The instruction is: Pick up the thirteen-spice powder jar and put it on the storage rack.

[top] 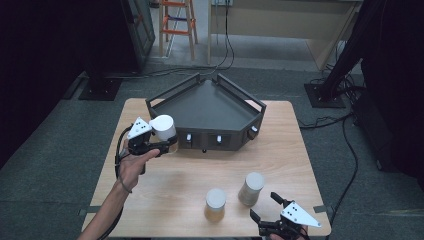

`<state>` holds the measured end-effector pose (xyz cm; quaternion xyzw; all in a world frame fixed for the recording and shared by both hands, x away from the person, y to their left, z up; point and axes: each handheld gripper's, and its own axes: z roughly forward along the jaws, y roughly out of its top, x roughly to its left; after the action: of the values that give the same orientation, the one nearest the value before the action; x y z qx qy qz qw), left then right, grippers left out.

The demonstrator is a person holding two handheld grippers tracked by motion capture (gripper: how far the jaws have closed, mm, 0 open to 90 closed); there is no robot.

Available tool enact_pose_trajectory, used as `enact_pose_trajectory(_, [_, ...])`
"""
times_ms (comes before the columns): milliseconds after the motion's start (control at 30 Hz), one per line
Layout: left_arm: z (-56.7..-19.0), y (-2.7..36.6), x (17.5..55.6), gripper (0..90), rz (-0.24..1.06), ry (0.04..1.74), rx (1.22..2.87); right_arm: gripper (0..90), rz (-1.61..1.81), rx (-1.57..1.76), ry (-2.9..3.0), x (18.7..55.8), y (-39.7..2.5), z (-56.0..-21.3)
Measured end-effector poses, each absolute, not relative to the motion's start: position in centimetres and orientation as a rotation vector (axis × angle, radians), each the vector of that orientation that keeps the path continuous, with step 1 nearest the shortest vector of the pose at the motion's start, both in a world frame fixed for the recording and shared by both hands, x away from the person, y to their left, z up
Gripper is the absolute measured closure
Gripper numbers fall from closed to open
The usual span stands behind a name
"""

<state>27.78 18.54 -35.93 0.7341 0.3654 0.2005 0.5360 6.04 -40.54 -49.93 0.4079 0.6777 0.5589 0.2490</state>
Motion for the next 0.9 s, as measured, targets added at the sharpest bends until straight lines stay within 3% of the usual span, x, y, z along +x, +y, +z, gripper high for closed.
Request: enact_pose_trajectory(900, [-33.1, 15.9, 31.4, 30.2, 0.538, 0.912, 1.758, 2.2, 1.528, 1.117, 1.851, 6.1, -40.6, -50.0])
